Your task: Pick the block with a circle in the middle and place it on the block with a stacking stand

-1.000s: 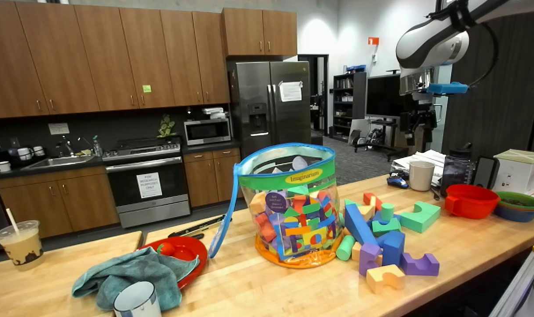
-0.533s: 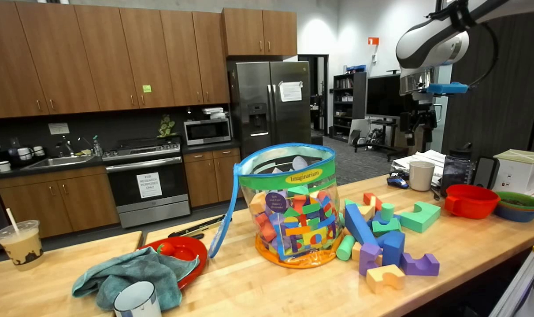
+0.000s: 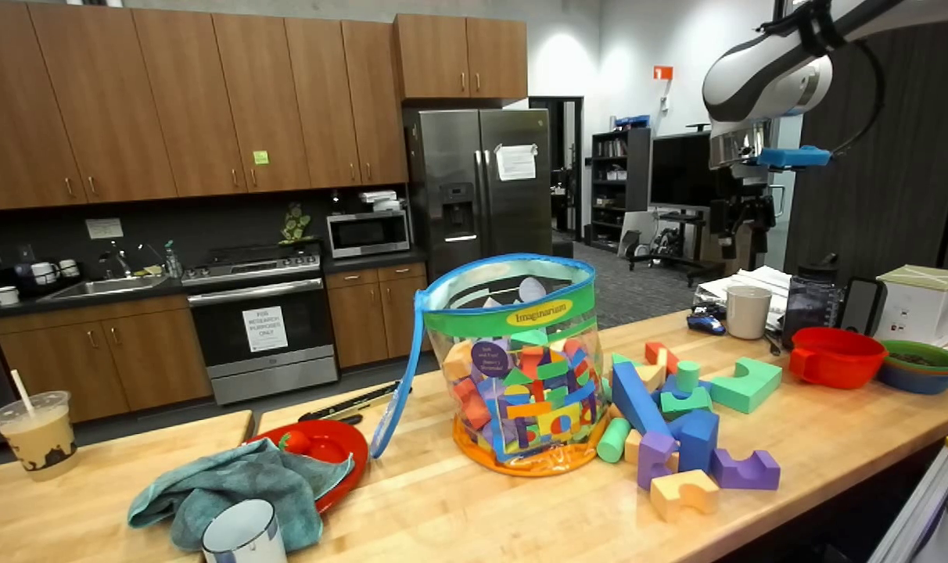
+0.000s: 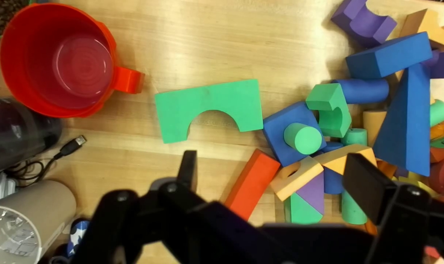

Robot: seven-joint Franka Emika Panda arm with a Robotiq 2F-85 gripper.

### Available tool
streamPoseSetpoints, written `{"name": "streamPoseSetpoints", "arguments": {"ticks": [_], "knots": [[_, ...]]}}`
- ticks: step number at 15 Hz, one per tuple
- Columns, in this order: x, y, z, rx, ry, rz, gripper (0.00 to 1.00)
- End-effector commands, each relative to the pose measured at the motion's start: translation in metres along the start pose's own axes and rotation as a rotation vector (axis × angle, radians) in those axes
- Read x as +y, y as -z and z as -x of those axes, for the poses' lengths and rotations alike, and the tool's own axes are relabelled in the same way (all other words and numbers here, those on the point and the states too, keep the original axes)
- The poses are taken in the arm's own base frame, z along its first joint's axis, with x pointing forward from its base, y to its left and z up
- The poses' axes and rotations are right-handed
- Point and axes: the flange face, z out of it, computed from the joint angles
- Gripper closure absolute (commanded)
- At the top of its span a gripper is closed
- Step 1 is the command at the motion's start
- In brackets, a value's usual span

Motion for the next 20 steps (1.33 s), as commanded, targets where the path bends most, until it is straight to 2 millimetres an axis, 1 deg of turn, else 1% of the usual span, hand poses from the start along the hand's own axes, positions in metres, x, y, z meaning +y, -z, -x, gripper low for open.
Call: {"name": "streamPoseSetpoints", "arguments": {"ticks": [1, 4, 7, 10, 12, 14, 15, 17, 20], "knots": [[-0.004, -0.007, -0.004, -0.018, -0.039, 0.032, 0.00], [-0.021, -0.019, -0.009, -0.002, -0.175, 0.090, 0.00], [-0.044, -0.021, -0.011, 0.059, -0.322, 0.153, 0.00], [-0.073, -0.018, -0.017, 0.179, -0.404, 0.217, 0.00], [-0.082, -0.018, -0.029, 0.230, -0.480, 0.262, 0.00], [-0.095, -0.019, -0.045, 0.231, -0.523, 0.246, 0.00], [-0.093, -0.020, -0.034, 0.217, -0.476, 0.243, 0.00], [-0.099, -0.021, -0.038, 0.222, -0.498, 0.245, 0.00], [-0.098, -0.023, -0.041, 0.219, -0.503, 0.245, 0.00]]}}
